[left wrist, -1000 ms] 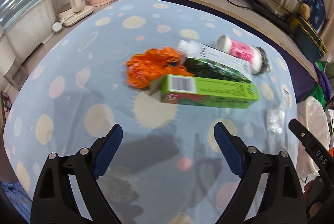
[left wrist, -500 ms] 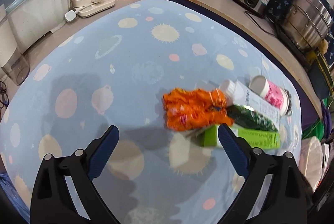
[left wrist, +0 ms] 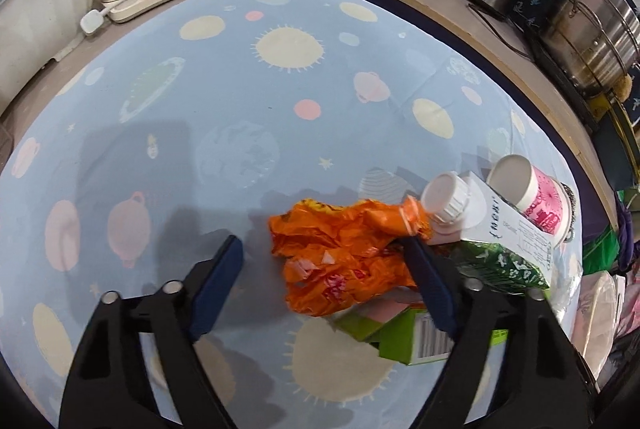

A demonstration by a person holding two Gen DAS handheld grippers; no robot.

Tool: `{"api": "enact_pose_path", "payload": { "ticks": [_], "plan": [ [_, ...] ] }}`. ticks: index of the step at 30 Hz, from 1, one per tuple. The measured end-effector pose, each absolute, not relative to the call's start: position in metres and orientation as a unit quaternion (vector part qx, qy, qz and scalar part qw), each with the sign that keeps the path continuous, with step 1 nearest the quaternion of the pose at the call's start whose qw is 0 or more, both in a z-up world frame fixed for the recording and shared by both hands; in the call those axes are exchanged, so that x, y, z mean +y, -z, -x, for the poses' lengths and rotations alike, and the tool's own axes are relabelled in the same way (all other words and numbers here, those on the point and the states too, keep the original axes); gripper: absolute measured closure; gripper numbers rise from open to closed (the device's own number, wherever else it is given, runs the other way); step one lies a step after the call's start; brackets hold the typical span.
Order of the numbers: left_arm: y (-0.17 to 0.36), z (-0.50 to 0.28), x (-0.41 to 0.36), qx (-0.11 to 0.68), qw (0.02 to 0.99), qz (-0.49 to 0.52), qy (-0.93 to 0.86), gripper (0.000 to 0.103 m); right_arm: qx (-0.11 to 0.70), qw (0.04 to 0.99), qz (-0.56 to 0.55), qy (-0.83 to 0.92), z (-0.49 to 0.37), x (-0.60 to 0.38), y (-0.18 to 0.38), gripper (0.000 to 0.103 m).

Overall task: Collect trash
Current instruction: 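Grasp the clear plastic bag with the right tool while the left tool grasps the orange bag, then carry both bags over the bin and open both tools to drop them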

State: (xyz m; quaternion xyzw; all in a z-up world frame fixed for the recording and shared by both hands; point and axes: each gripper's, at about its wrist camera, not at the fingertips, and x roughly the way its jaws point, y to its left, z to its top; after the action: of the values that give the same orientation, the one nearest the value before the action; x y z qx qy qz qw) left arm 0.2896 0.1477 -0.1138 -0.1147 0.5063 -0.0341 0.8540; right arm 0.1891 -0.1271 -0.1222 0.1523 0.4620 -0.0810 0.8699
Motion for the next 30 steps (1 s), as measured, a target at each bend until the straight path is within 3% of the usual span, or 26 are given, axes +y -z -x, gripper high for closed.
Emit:
{"api": "enact_pose_path", "payload": {
  "ticks": [1,3,4,7,10,11,30],
  "plan": [
    [0.113,-0.289,0.145,0.506,0.854,0.112,0.040,0.042,0.462,0.870,-0.152,0.081,-0.189,-0.127,0.122,0.077],
    [0.110,-0.289,0.140,0.503,0.857,0.104,0.043,0.047,0.462,0.870,-0.152,0.080,-0.189,-0.127,0.122,0.077],
    [0.108,-0.287,0.139,0.501,0.858,0.104,0.045,0.055,0.462,0.870,-0.153,0.080,-0.189,-0.127,0.121,0.078],
    [0.104,-0.284,0.139,0.498,0.859,0.105,0.047,0.064,0.460,0.872,-0.152,0.075,-0.188,-0.126,0.118,0.081],
    [0.097,-0.280,0.142,0.494,0.862,0.109,0.045,0.066,0.453,0.876,-0.151,0.072,-0.183,-0.124,0.111,0.085],
    [0.094,-0.278,0.143,0.491,0.863,0.109,0.044,0.079,0.450,0.877,-0.151,0.070,-0.182,-0.124,0.108,0.087],
    [-0.007,-0.214,0.127,0.407,0.905,0.102,0.069,0.081,0.364,0.912,-0.181,0.058,-0.120,-0.149,0.032,0.089]
  ]
}}
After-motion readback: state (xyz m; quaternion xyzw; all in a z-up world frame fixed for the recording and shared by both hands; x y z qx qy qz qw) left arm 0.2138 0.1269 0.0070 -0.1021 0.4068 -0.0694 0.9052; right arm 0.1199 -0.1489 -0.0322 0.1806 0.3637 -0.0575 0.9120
